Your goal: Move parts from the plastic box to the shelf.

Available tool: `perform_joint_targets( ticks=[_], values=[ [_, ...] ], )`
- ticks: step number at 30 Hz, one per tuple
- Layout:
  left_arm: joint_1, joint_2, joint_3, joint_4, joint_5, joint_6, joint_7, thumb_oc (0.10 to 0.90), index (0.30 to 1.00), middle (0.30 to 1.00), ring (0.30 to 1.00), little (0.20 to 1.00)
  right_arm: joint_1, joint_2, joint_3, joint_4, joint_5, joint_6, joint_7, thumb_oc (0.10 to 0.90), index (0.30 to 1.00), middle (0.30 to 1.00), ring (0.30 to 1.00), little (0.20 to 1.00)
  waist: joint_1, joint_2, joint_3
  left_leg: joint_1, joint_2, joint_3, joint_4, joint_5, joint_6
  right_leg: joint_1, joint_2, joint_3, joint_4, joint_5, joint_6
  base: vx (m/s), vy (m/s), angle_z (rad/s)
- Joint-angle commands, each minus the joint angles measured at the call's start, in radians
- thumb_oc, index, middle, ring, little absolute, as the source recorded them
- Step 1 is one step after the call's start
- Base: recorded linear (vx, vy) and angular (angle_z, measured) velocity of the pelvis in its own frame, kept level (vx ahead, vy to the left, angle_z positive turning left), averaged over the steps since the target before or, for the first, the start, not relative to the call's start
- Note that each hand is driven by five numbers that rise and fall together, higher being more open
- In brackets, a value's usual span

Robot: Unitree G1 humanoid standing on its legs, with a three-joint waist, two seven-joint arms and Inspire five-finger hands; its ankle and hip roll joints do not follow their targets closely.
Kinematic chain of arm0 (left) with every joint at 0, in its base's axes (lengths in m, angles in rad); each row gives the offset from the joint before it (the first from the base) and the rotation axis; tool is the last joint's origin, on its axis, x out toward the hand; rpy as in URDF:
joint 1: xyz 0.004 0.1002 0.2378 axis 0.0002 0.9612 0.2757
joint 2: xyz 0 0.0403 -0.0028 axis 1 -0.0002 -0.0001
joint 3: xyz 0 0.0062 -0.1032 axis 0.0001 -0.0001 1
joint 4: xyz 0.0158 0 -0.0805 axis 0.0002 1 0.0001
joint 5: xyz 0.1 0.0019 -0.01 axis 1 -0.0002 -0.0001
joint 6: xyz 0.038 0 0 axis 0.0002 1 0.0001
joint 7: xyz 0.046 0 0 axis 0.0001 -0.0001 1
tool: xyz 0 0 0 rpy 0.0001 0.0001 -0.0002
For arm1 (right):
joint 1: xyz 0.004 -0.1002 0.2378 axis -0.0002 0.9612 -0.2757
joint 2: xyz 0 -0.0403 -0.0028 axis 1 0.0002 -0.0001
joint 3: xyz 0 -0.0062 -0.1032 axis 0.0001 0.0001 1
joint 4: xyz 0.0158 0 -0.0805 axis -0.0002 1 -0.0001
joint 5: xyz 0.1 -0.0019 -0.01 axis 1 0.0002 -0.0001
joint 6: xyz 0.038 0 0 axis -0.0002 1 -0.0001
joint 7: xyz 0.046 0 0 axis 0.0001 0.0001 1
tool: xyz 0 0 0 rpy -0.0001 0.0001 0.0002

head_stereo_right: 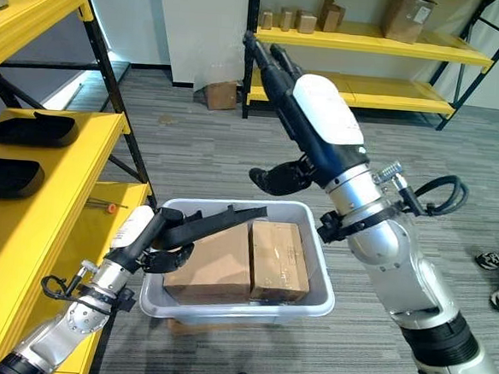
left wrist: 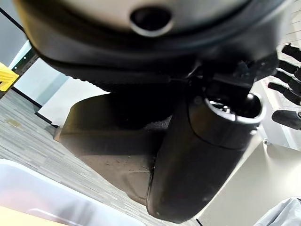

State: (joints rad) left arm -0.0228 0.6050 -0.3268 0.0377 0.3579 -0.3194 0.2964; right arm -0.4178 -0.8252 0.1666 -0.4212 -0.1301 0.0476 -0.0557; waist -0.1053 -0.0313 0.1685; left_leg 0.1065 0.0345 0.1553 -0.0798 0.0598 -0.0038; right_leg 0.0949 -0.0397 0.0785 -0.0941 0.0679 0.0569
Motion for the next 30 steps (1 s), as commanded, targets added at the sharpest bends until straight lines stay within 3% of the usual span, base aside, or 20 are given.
perform_joint_targets(
  ticks=[1,7,11,14,17,20,21,22,25,26,30],
  values=[
    [-0.111,0.002,0.086,-0.099,-0.039,-0.059,0.133,0.4,0.3,0.3,0.3,0.3,0.013,0.048,-0.156,0.002,0.081,-0.046,-0.158,0.9,1.0,1.0,1.0,1.0,0.019,-0.015,-0.077,0.034,0.062,-0.071,-0.007,-0.1,-0.04,0.007,-0.069,-0.042,0.021,-0.03,0.07,-0.01,-0.068,0.02],
    [-0.064,0.004,0.157,-0.182,-0.009,-0.043,0.154,0.4,0.3,0.3,0.3,0.3,0.195,0.175,-0.179,0.037,0.119,-0.063,-0.205,0.9,1.0,1.0,1.0,1.0,0.029,-0.001,-0.069,0.026,0.065,-0.094,-0.003,-0.096,-0.038,0.0,-0.063,-0.058,0.038,-0.047,0.059,-0.04,-0.128,0.02],
    [0.004,0.006,0.212,-0.249,0.005,-0.04,0.179,0.4,0.3,0.3,0.3,0.3,0.297,0.274,-0.108,0.112,0.154,-0.073,-0.229,0.9,1.0,1.0,1.0,1.0,0.045,0.022,-0.051,0.009,0.079,-0.119,0.005,-0.082,-0.047,-0.011,-0.042,-0.086,0.063,-0.076,0.033,-0.05,-0.16,0.09],
    [0.015,0.006,0.22,-0.256,0.009,-0.045,0.189,0.4,0.3,0.3,0.3,0.3,0.306,0.284,-0.091,0.132,0.18,-0.08,-0.232,0.9,1.0,1.0,1.0,1.0,0.048,0.028,-0.046,-0.001,0.082,-0.126,0.008,-0.076,-0.051,-0.018,-0.036,-0.092,0.07,-0.082,0.025,-0.06,-0.112,0.12],
    [0.09,0.0,0.261,-0.309,0.048,-0.053,0.253,0.4,0.3,0.3,0.3,0.3,0.351,0.345,-0.041,0.196,0.224,-0.128,-0.252,0.9,1.0,1.0,1.0,1.0,0.066,0.057,-0.021,-0.058,0.103,-0.145,-0.003,-0.018,-0.083,-0.038,-0.008,-0.133,0.074,-0.095,-0.006,-0.12,-0.131,0.24],
    [0.108,-0.002,0.271,-0.315,0.05,-0.071,0.262,0.4,0.3,0.3,0.3,0.3,0.369,0.349,-0.042,0.195,0.214,-0.13,-0.255,0.9,1.0,1.0,1.0,1.0,0.063,0.06,-0.019,-0.079,0.108,-0.117,-0.001,-0.003,-0.091,-0.036,-0.01,-0.16,0.067,-0.094,-0.006,-0.08,-0.008,0.14],
    [0.111,-0.008,0.279,-0.321,0.021,-0.127,0.248,0.4,0.3,0.3,0.3,0.3,0.414,0.342,-0.066,0.192,0.227,-0.113,-0.265,0.9,1.0,1.0,1.0,1.0,0.047,0.061,-0.009,-0.1,0.119,0.003,0.03,0.002,-0.1,-0.022,-0.03,-0.24,0.057,-0.094,0.0,-0.2,0.043,0.23],
    [0.106,-0.009,0.273,-0.319,0.015,-0.151,0.253,0.4,0.3,0.3,0.3,0.3,0.421,0.341,-0.065,0.209,0.224,-0.121,-0.288,0.9,1.0,1.0,1.0,1.0,0.039,0.058,-0.01,-0.107,0.119,0.029,0.063,-0.014,-0.095,-0.03,-0.037,-0.259,0.061,-0.092,-0.002,-0.24,0.065,0.52],
    [0.106,-0.013,0.258,-0.331,0.023,-0.155,0.265,0.4,0.3,0.3,0.3,0.3,0.415,0.33,-0.06,0.253,0.244,-0.172,-0.318,0.9,1.0,1.0,1.0,1.0,0.029,0.049,-0.011,-0.115,0.119,0.069,0.166,-0.037,-0.084,-0.046,-0.054,-0.275,0.065,-0.082,-0.009,-0.18,0.128,1.01],
    [0.087,-0.014,0.235,-0.326,0.009,-0.158,0.267,0.4,0.3,0.3,0.3,0.3,0.42,0.331,-0.054,0.26,0.228,-0.224,-0.35,0.9,1.0,1.0,1.0,1.0,0.016,0.047,-0.011,-0.097,0.113,0.077,0.241,-0.047,-0.073,-0.06,-0.054,-0.273,0.073,-0.07,-0.016,-0.19,0.169,0.59],
    [0.059,-0.018,0.215,-0.331,-0.008,-0.175,0.269,0.4,0.3,0.3,0.3,0.3,0.422,0.341,-0.055,0.267,0.244,-0.239,-0.368,0.9,1.0,1.0,1.0,1.0,0.006,0.052,-0.026,-0.056,0.086,0.06,0.215,-0.066,-0.059,-0.08,-0.051,-0.252,0.072,-0.053,-0.011,-0.13,0.212,0.25]
  ],
)
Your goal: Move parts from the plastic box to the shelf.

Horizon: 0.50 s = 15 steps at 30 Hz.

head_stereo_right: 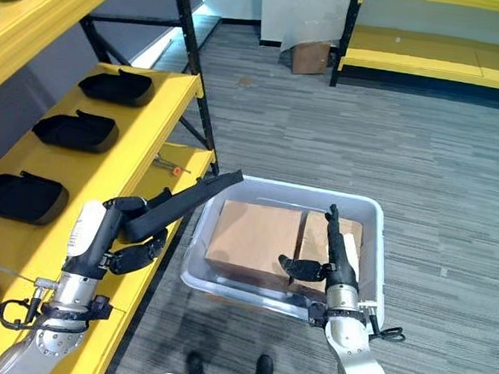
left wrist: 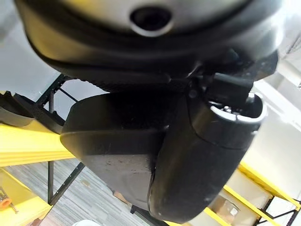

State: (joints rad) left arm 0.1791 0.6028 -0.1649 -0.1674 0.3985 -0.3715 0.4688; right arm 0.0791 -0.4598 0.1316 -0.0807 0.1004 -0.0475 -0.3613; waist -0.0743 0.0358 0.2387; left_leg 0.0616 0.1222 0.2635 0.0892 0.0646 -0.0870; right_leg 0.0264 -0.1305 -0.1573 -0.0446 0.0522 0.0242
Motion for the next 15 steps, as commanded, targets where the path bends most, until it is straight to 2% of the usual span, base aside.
perform_joint_targets(
  ticks=[1,3,7,8,9,11,12,15],
  values=[
    [-0.147,-0.015,0.047,-0.132,-0.04,-0.118,0.099,0.4,0.3,0.3,0.3,0.3,-0.075,-0.021,-0.019,-0.071,0.014,-0.137,-0.058,0.9,1.0,1.0,1.0,1.0,-0.026,-0.013,-0.1,0.003,-0.012,-0.046,0.008,-0.077,0.029,-0.009,0.038,-0.012,0.013,-0.031,0.028,-0.14,0.289,-0.03],
    [-0.171,-0.014,0.02,-0.147,-0.038,-0.095,0.082,0.4,0.3,0.3,0.3,0.3,-0.076,-0.02,-0.01,-0.079,0.029,-0.102,-0.041,0.9,1.0,1.0,1.0,1.0,-0.035,-0.016,-0.107,0.021,-0.02,-0.008,-0.068,-0.093,0.034,0.008,0.024,-0.031,-0.016,-0.014,0.049,-0.15,0.308,0.06],
    [-0.185,-0.012,0.006,-0.143,-0.045,-0.099,0.076,0.4,0.3,0.3,0.3,0.3,-0.078,-0.021,-0.008,-0.079,0.052,-0.079,-0.038,0.9,1.0,1.0,1.0,1.0,-0.034,-0.019,-0.106,0.035,-0.033,0.0,-0.115,-0.09,0.035,0.021,0.013,-0.043,-0.04,-0.001,0.064,-0.12,0.251,0.36],
    [-0.185,-0.008,-0.009,-0.14,-0.04,-0.1,0.069,0.4,0.3,0.3,0.3,0.3,-0.073,-0.012,-0.002,-0.071,0.096,-0.056,-0.025,0.9,1.0,1.0,1.0,1.0,-0.028,-0.018,-0.109,0.05,-0.049,-0.006,-0.153,-0.089,0.038,0.016,0.001,-0.044,-0.043,0.006,0.088,-0.12,0.282,0.17],
    [-0.185,-0.008,-0.01,-0.139,-0.04,-0.1,0.069,0.4,0.3,0.3,0.3,0.3,-0.073,-0.012,-0.003,-0.071,0.097,-0.056,-0.025,0.9,1.0,1.0,1.0,1.0,-0.028,-0.019,-0.11,0.051,-0.05,-0.006,-0.155,-0.088,0.038,0.015,0.001,-0.044,-0.043,0.006,0.089,-0.19,0.451,0.07],
    [-0.163,0.0,-0.013,-0.151,-0.018,-0.126,0.066,0.4,0.3,0.3,0.3,0.3,-0.043,0.002,-0.009,-0.089,0.108,-0.063,0.002,0.9,1.0,1.0,1.0,1.0,-0.022,-0.027,-0.107,0.065,-0.068,-0.007,-0.168,-0.099,0.054,-0.002,-0.02,-0.044,-0.043,0.032,0.12,-0.13,0.297,0.03],
    [-0.159,0.002,-0.014,-0.153,-0.018,-0.129,0.066,0.4,0.3,0.3,0.3,0.3,-0.038,0.004,-0.01,-0.094,0.112,-0.062,0.003,0.9,1.0,1.0,1.0,1.0,-0.022,-0.029,-0.107,0.066,-0.071,-0.006,-0.169,-0.101,0.057,-0.004,-0.022,-0.043,-0.043,0.035,0.123,-0.09,0.199,0.09],
    [-0.156,0.006,-0.022,-0.155,-0.022,-0.114,0.051,0.4,0.3,0.3,0.3,0.3,-0.009,0.011,-0.021,-0.124,0.125,-0.061,-0.005,0.9,1.0,1.0,1.0,1.0,-0.025,-0.04,-0.101,0.07,-0.089,-0.007,-0.175,-0.11,0.073,-0.007,-0.024,-0.04,-0.043,0.046,0.135,-0.07,0.119,0.0]
  ],
)
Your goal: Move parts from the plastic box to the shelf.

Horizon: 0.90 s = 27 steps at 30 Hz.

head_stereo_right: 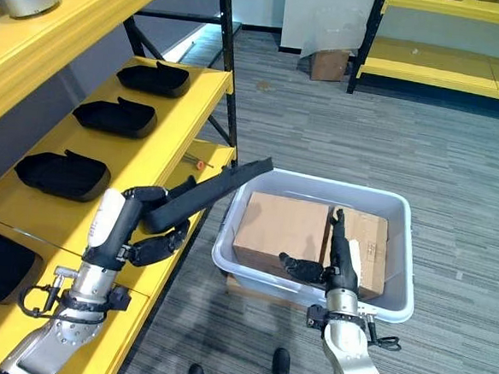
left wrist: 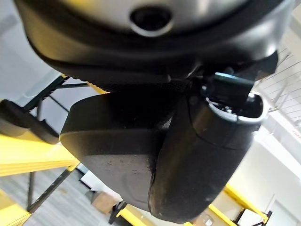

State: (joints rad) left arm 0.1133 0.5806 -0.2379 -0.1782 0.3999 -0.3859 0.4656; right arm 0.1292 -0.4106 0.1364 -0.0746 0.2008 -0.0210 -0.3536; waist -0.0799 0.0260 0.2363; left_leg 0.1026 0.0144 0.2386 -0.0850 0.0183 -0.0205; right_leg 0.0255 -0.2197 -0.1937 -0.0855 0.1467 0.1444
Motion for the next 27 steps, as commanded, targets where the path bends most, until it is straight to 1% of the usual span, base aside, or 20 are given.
perform_joint_targets(
  ticks=[1,2,3,4,5,6,7,10,11,12,14,16,17,18,21,23,24,25,26,27],
  values=[
    [-0.093,0.032,0.045,-0.143,-0.022,-0.1,0.052,0.4,0.3,0.3,0.3,0.3,-0.045,-0.038,-0.035,-0.146,0.029,-0.089,-0.016,0.9,1.0,1.0,1.0,1.0,-0.02,-0.035,-0.098,0.028,0.011,0.014,-0.001,-0.066,0.012,-0.002,0.065,-0.005,-0.002,-0.049,0.018,-0.09,0.119,0.01],
    [-0.093,0.032,0.045,-0.143,-0.022,-0.1,0.052,0.4,0.3,0.3,0.3,0.3,-0.045,-0.038,-0.035,-0.146,0.029,-0.089,-0.016,0.9,1.0,1.0,1.0,1.0,-0.02,-0.035,-0.098,0.028,0.011,0.014,-0.001,-0.066,0.012,-0.002,0.065,-0.005,-0.002,-0.049,0.018,-0.12,0.074,0.11],
    [-0.097,0.037,0.037,-0.144,-0.007,-0.108,0.05,0.4,0.3,0.3,0.3,0.3,-0.023,-0.032,-0.044,-0.18,0.02,-0.099,-0.035,0.9,1.0,1.0,1.0,1.0,-0.021,-0.039,-0.092,0.027,0.004,-0.003,-0.001,-0.067,0.029,0.001,0.066,0.006,0.037,-0.056,0.023,-0.13,0.053,0.21],
    [-0.099,0.04,0.032,-0.145,-0.004,-0.111,0.049,0.4,0.3,0.3,0.3,0.3,-0.016,-0.031,-0.05,-0.193,0.023,-0.095,-0.043,0.9,1.0,1.0,1.0,1.0,-0.021,-0.038,-0.091,0.023,0.005,-0.011,0.001,-0.064,0.037,-0.009,0.068,0.018,0.088,-0.08,0.021,-0.2,0.049,0.34],
    [-0.102,0.044,0.029,-0.154,-0.008,-0.112,0.039,0.4,0.3,0.3,0.3,0.3,-0.01,-0.03,-0.054,-0.206,0.032,-0.095,-0.059,0.9,1.0,1.0,1.0,1.0,-0.02,-0.035,-0.089,0.014,0.006,-0.028,0.004,-0.06,0.047,-0.015,0.077,0.033,0.15,-0.125,0.011,-0.1,0.001,0.47],
    [-0.102,0.044,0.029,-0.154,-0.008,-0.112,0.039,0.4,0.3,0.3,0.3,0.3,-0.01,-0.03,-0.054,-0.206,0.032,-0.095,-0.059,0.9,1.0,1.0,1.0,1.0,-0.02,-0.035,-0.09,0.013,0.006,-0.027,0.004,-0.059,0.047,-0.016,0.077,0.033,0.151,-0.125,0.011,-0.15,-0.018,0.49],
    [-0.13,0.046,0.016,-0.159,-0.018,-0.101,0.008,0.4,0.3,0.3,0.3,0.3,-0.018,-0.023,-0.049,-0.2,0.034,-0.107,-0.093,0.9,1.0,1.0,1.0,1.0,-0.019,-0.027,-0.091,-0.004,-0.002,-0.071,0.012,-0.055,0.064,-0.022,0.106,0.074,0.252,-0.178,-0.004,-0.12,-0.029,0.43],
    [-0.167,0.05,-0.003,-0.154,-0.03,-0.084,-0.009,0.4,0.3,0.3,0.3,0.3,-0.032,-0.021,-0.038,-0.189,0.01,-0.125,-0.115,0.9,1.0,1.0,1.0,1.0,-0.024,-0.025,-0.098,-0.031,-0.014,-0.121,0.018,-0.047,0.077,-0.052,0.152,0.134,0.341,-0.195,-0.022,-0.12,-0.051,0.69],
    [-0.194,0.051,-0.012,-0.149,-0.036,-0.073,-0.015,0.4,0.3,0.3,0.3,0.3,-0.044,-0.025,-0.036,-0.183,-0.005,-0.137,-0.115,0.9,1.0,1.0,1.0,1.0,-0.029,-0.023,-0.097,-0.041,-0.027,-0.17,0.018,-0.039,0.076,-0.052,0.199,0.185,0.359,-0.223,-0.045,-0.18,-0.182,1.1],
    [-0.227,0.052,-0.01,-0.128,-0.046,-0.051,-0.007,0.4,0.3,0.3,0.3,0.3,-0.071,-0.029,-0.021,-0.155,-0.035,-0.156,-0.108,0.9,1.0,1.0,1.0,1.0,-0.027,-0.019,-0.093,-0.06,-0.043,-0.233,0.029,-0.033,0.068,-0.075,0.22,0.214,0.326,-0.213,-0.06,-0.17,-0.19,0.78],
    [-0.234,0.051,-0.007,-0.123,-0.049,-0.042,-0.004,0.4,0.3,0.3,0.3,0.3,-0.087,-0.031,-0.018,-0.146,-0.04,-0.161,-0.101,0.9,1.0,1.0,1.0,1.0,-0.024,-0.014,-0.088,-0.065,-0.041,-0.246,0.027,-0.023,0.063,-0.066,0.225,0.207,0.297,-0.219,-0.073,-0.11,-0.15,1.05],
    [-0.234,0.046,0.0,-0.118,-0.049,-0.04,-0.012,0.4,0.3,0.3,0.3,0.3,-0.102,-0.037,-0.013,-0.138,-0.048,-0.167,-0.109,0.9,1.0,1.0,1.0,1.0,-0.016,-0.014,-0.089,-0.066,-0.044,-0.268,0.015,-0.014,0.056,-0.048,0.225,0.202,0.246,-0.211,-0.079,-0.08,-0.14,0.59],
    [-0.227,0.038,0.0,-0.117,-0.039,-0.029,-0.019,0.4,0.3,0.3,0.3,0.3,-0.124,-0.043,-0.008,-0.134,-0.036,-0.168,-0.115,0.9,1.0,1.0,1.0,1.0,0.0,-0.012,-0.09,-0.071,-0.051,-0.291,0.001,-0.002,0.046,-0.025,0.227,0.203,0.178,-0.193,-0.083,-0.07,-0.166,0.1],
    [-0.216,0.036,0.002,-0.12,-0.033,-0.026,-0.023,0.4,0.3,0.3,0.3,0.3,-0.133,-0.045,-0.004,-0.134,-0.034,-0.169,-0.123,0.9,1.0,1.0,1.0,1.0,0.008,-0.01,-0.091,-0.078,-0.054,-0.303,-0.001,0.005,0.04,-0.012,0.228,0.205,0.145,-0.184,-0.086,-0.07,-0.16,0.15],
    [-0.184,0.034,0.012,-0.132,-0.007,-0.009,-0.021,0.4,0.3,0.3,0.3,0.3,-0.145,-0.048,0.01,-0.144,-0.039,-0.177,-0.114,0.9,1.0,1.0,1.0,1.0,0.026,-0.003,-0.088,-0.097,-0.062,-0.316,0.001,0.013,0.033,0.009,0.229,0.202,0.098,-0.17,-0.092,-0.07,-0.085,0.17],
    [-0.176,0.033,0.017,-0.128,-0.006,-0.041,-0.018,0.4,0.3,0.3,0.3,0.3,-0.128,-0.056,0.016,-0.169,-0.055,-0.174,-0.138,0.9,1.0,1.0,1.0,1.0,0.014,0.004,-0.073,-0.114,-0.058,-0.183,0.028,0.002,0.022,0.025,0.21,0.133,0.087,-0.176,-0.09,-0.1,0.016,0.17],
    [-0.176,0.033,0.018,-0.128,-0.006,-0.042,-0.018,0.4,0.3,0.3,0.3,0.3,-0.129,-0.056,0.016,-0.169,-0.056,-0.174,-0.139,0.9,1.0,1.0,1.0,1.0,0.012,0.004,-0.072,-0.121,-0.057,-0.183,0.035,0.006,0.022,0.021,0.21,0.131,0.087,-0.17,-0.09,-0.15,0.069,0.77],
    [-0.188,0.025,0.014,-0.131,-0.014,-0.071,-0.035,0.4,0.3,0.3,0.3,0.3,-0.109,-0.061,0.004,-0.18,-0.08,-0.177,-0.18,0.9,1.0,1.0,1.0,1.0,-0.012,0.004,-0.064,-0.132,-0.026,-0.017,0.061,0.0,0.008,0.035,0.181,0.05,0.076,-0.173,-0.082,-0.16,0.068,1.06],
    [-0.192,0.023,0.012,-0.133,-0.013,-0.07,-0.034,0.4,0.3,0.3,0.3,0.3,-0.106,-0.061,0.0,-0.18,-0.082,-0.182,-0.185,0.9,1.0,1.0,1.0,1.0,-0.019,0.003,-0.063,-0.141,-0.014,0.014,0.074,-0.001,0.004,0.036,0.173,0.03,0.073,-0.17,-0.081,-0.19,0.114,1.27],
    [-0.196,0.024,0.005,-0.136,-0.009,-0.061,-0.019,0.4,0.3,0.3,0.3,0.3,-0.101,-0.064,-0.004,-0.177,-0.085,-0.193,-0.188,0.9,1.0,1.0,1.0,1.0,-0.025,0.001,-0.061,-0.148,0.007,0.039,0.089,-0.003,-0.001,0.035,0.163,0.009,0.077,-0.171,-0.082,-0.13,0.152,1.68]
  ],
)
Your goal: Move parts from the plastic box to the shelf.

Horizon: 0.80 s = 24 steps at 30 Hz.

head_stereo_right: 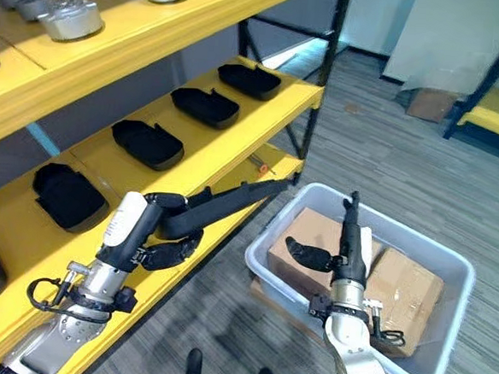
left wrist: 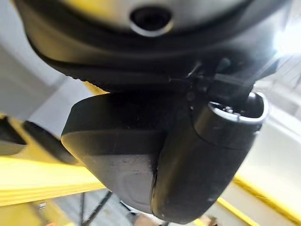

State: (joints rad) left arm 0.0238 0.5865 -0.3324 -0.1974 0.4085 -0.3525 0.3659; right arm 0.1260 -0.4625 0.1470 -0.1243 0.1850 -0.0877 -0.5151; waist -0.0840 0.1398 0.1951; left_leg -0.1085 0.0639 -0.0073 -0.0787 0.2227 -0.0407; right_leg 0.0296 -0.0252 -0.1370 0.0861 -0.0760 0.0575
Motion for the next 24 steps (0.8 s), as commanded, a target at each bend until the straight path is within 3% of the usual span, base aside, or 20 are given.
perform_joint_targets(
  ticks=[1,3,6,9,11,13,17,24],
  values=[
    [-0.101,0.02,0.09,-0.116,-0.004,-0.082,0.115,0.4,0.3,0.3,0.3,0.3,-0.106,-0.016,-0.009,-0.106,-0.09,-0.152,-0.034,0.9,1.0,1.0,1.0,1.0,-0.022,-0.116,-0.019,0.068,-0.011,0.281,0.094,-0.21,0.014,0.029,-0.044,-0.053,-0.087,0.048,0.002,-0.11,0.204,1.49],
    [-0.094,0.024,0.09,-0.116,0.0,-0.079,0.137,0.4,0.3,0.3,0.3,0.3,-0.108,-0.022,-0.011,-0.093,-0.101,-0.173,-0.035,0.9,1.0,1.0,1.0,1.0,-0.023,-0.12,-0.019,0.077,0.013,0.278,0.104,-0.212,0.009,0.03,-0.056,-0.056,-0.084,0.046,0.0,-0.06,0.196,0.61],
    [-0.071,0.026,0.112,-0.132,-0.033,-0.115,0.127,0.4,0.3,0.3,0.3,0.3,-0.084,-0.048,-0.046,-0.103,-0.099,-0.196,-0.037,0.9,1.0,1.0,1.0,1.0,-0.031,-0.135,-0.029,0.115,0.09,0.281,0.142,-0.209,-0.011,0.034,-0.086,-0.065,-0.085,0.052,-0.002,-0.03,0.185,0.19],
    [-0.06,0.019,0.12,-0.147,-0.035,-0.131,0.113,0.4,0.3,0.3,0.3,0.3,-0.082,-0.055,-0.06,-0.104,-0.092,-0.198,-0.036,0.9,1.0,1.0,1.0,1.0,-0.032,-0.135,-0.038,0.127,0.119,0.242,0.194,-0.197,-0.022,0.026,-0.093,-0.046,-0.083,0.056,-0.007,-0.03,0.208,0.05],
    [-0.067,0.016,0.111,-0.157,-0.075,-0.145,0.074,0.4,0.3,0.3,0.3,0.3,-0.102,-0.062,-0.058,-0.086,-0.097,-0.206,-0.05,0.9,1.0,1.0,1.0,1.0,-0.03,-0.116,-0.046,0.17,0.098,0.175,0.156,-0.207,-0.025,0.007,-0.096,-0.001,-0.08,0.067,0.006,-0.02,0.446,0.03],
    [-0.071,0.016,0.106,-0.159,-0.094,-0.146,0.053,0.4,0.3,0.3,0.3,0.3,-0.115,-0.059,-0.053,-0.072,-0.104,-0.211,-0.058,0.9,1.0,1.0,1.0,1.0,-0.03,-0.113,-0.048,0.177,0.089,0.179,0.136,-0.208,-0.023,0.008,-0.101,0.003,-0.088,0.077,0.013,-0.02,0.33,0.12],
    [-0.113,0.021,0.049,-0.176,-0.164,-0.158,-0.041,0.4,0.3,0.3,0.3,0.3,-0.153,-0.03,-0.07,-0.067,-0.144,-0.157,-0.157,0.9,1.0,1.0,1.0,1.0,-0.032,-0.112,-0.061,0.229,0.039,0.196,0.045,-0.254,-0.006,0.029,-0.151,-0.008,-0.127,0.126,0.08,-0.08,0.432,0.12],
    [-0.135,0.024,0.011,-0.194,-0.2,-0.162,-0.104,0.4,0.3,0.3,0.3,0.3,-0.137,0.0,-0.099,-0.093,-0.205,-0.089,-0.229,0.9,1.0,1.0,1.0,1.0,-0.04,-0.127,-0.067,0.244,0.009,0.216,0.017,-0.274,0.032,0.021,-0.195,-0.003,-0.127,0.154,0.13,-0.07,0.261,0.18]
  ],
)
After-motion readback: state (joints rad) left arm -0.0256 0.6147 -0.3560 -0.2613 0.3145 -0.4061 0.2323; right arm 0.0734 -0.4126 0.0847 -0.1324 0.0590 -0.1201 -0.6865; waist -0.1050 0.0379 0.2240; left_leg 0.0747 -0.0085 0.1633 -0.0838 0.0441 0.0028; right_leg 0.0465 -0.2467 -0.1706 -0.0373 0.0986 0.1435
